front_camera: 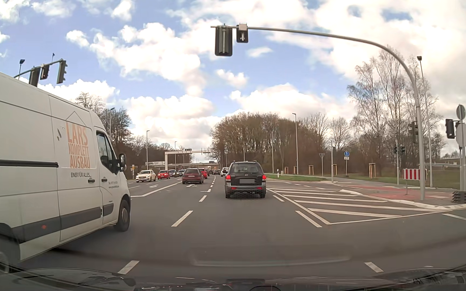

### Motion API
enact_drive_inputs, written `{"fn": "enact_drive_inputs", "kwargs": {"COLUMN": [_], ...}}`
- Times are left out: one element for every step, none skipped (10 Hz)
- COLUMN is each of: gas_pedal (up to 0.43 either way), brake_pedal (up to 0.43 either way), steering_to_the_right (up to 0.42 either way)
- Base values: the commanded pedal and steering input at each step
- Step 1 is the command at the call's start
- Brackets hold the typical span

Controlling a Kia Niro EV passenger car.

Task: Follow the waypoints while adhering to traffic rules and regulations

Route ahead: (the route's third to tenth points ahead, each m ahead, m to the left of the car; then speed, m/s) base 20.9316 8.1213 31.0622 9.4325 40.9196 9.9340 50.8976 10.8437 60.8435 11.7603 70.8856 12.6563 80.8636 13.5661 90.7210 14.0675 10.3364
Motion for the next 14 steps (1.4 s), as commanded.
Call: {"fn": "enact_drive_inputs", "kwargs": {"gas_pedal": [0.13, 0.13, 0.13, 0.13, 0.13, 0.13, 0.13, 0.13, 0.13, 0.13, 0.13, 0.13, 0.157, 0.197], "brake_pedal": [0.0, 0.0, 0.0, 0.0, 0.0, 0.0, 0.0, 0.0, 0.0, 0.0, 0.0, 0.0, 0.0, 0.0], "steering_to_the_right": [0.007, 0.006, 0.006, 0.006, 0.001, -0.003, -0.008, -0.012, -0.013, -0.015, -0.018, -0.02, -0.02, -0.02]}}
